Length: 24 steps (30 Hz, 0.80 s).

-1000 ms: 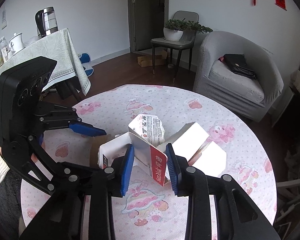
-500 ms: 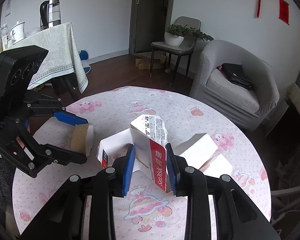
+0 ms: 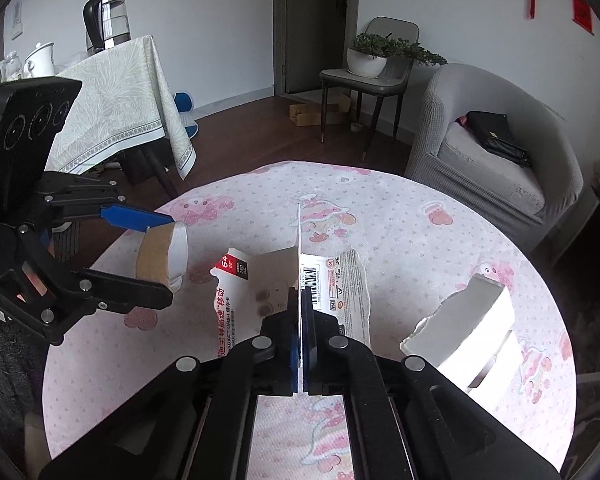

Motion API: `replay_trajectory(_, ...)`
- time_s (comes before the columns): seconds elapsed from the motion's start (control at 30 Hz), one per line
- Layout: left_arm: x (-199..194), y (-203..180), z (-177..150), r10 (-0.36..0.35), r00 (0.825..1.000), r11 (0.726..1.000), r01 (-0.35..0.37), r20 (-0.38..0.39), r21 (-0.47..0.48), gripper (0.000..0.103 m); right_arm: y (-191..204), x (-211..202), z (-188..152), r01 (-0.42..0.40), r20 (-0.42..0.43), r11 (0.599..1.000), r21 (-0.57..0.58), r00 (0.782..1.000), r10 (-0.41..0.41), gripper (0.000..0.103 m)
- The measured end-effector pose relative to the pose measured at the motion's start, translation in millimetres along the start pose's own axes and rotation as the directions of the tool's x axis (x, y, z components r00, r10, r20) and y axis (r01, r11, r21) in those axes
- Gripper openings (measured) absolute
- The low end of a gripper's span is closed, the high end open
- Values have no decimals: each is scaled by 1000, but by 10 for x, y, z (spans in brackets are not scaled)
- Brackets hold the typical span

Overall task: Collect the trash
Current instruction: 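Grasp the brown tape roll with the left tool while the right tool grasps the white SanDisk box, then carry both items to the green bin while the left tool releases the tape roll inside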

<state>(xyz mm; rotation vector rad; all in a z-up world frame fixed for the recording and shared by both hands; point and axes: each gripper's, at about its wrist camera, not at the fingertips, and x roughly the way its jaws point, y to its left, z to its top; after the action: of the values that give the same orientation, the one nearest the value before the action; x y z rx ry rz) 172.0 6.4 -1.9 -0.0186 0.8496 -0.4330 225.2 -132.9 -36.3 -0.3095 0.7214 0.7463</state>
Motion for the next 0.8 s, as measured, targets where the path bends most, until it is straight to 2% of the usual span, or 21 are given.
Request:
replay_trajectory(0.27,-207,184,-44,75,997,996,-73,32,-51,69,110,-85,51,17,31,999,48,999,-19,1)
replay_trajectory(0.4,-337,284,-97,119,992,990,-115,48,-85,69,129,-169,114,-5,65,994,112,998,-2,1)
replay_trajectory(0.8,-801,583,-263,225,969,963,-205,101,-173,69,485,-188,251,-48,85,982,182,996,33,1)
